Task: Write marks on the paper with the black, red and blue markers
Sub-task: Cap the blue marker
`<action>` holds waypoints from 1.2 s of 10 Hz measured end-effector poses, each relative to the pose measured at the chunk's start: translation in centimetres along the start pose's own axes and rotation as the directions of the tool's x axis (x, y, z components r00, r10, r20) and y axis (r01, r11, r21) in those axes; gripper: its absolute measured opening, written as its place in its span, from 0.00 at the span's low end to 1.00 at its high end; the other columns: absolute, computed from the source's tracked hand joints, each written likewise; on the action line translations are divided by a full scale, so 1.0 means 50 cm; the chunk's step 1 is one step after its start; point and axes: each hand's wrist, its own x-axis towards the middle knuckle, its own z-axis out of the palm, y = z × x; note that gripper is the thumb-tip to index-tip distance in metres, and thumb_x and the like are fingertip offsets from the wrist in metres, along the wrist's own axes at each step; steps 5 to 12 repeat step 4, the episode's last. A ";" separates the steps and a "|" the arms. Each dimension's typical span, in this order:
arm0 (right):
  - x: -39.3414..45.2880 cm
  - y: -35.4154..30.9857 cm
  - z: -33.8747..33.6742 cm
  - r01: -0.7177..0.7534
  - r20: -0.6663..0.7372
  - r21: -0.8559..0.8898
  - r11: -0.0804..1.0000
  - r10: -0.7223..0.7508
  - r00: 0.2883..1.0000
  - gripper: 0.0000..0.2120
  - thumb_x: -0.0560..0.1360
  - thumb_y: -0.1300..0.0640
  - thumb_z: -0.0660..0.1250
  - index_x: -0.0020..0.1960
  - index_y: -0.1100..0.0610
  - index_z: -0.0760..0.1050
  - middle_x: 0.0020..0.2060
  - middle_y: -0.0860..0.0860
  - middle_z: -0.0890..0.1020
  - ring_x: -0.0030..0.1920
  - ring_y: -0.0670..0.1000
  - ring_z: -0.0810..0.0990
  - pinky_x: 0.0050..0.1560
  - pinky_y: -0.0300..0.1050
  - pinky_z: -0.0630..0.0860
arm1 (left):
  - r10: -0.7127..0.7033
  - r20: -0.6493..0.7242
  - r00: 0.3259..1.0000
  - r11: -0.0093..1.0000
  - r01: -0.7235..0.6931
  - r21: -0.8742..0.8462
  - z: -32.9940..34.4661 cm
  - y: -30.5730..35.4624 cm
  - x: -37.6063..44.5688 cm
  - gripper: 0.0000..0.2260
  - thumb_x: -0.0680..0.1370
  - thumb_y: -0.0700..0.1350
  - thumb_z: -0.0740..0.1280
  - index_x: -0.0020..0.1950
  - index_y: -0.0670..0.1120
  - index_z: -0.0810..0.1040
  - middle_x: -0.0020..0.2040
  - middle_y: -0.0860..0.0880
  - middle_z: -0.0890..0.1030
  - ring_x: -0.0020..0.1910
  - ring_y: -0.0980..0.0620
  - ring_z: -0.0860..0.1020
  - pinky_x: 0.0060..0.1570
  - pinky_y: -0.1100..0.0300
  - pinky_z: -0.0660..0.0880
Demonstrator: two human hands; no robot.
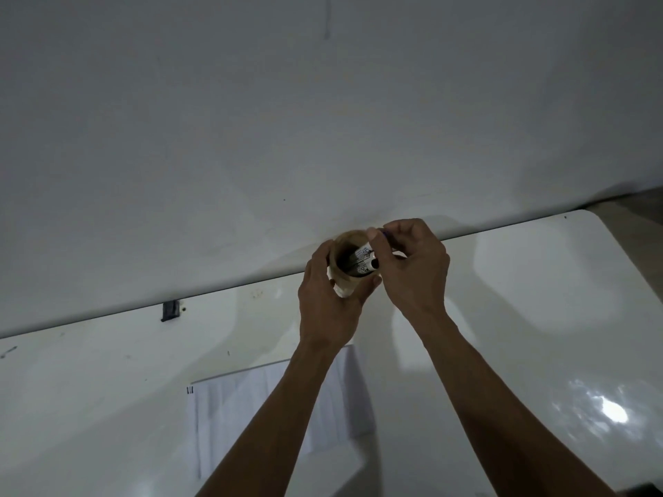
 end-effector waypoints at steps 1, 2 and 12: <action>-0.002 -0.005 -0.009 0.000 0.003 0.016 1.000 0.000 1.000 0.08 0.75 0.54 0.76 0.51 0.53 0.78 0.43 0.46 0.85 0.46 0.41 0.85 0.46 0.30 0.79 | 0.000 -0.003 1.000 1.000 0.000 0.002 0.000 0.004 -0.002 0.28 0.69 0.51 0.79 0.64 0.61 0.69 0.56 0.74 0.74 0.58 0.69 0.75 0.59 0.55 0.79; 0.002 -0.005 -0.022 -0.012 0.025 0.042 0.999 0.011 1.000 0.08 0.76 0.53 0.75 0.51 0.52 0.79 0.43 0.44 0.85 0.45 0.34 0.83 0.46 0.24 0.75 | -0.034 -0.001 0.999 0.999 0.034 0.015 0.001 0.009 -0.003 0.29 0.69 0.52 0.79 0.66 0.57 0.70 0.57 0.69 0.77 0.59 0.66 0.76 0.59 0.51 0.79; 0.001 -0.009 -0.040 -0.024 0.056 0.054 0.998 0.021 0.998 0.14 0.76 0.52 0.75 0.58 0.56 0.80 0.46 0.46 0.85 0.48 0.38 0.84 0.50 0.25 0.76 | -0.072 -0.009 0.997 0.992 0.073 0.100 -0.007 0.005 -0.008 0.35 0.69 0.54 0.78 0.72 0.52 0.67 0.66 0.57 0.76 0.64 0.55 0.75 0.61 0.45 0.78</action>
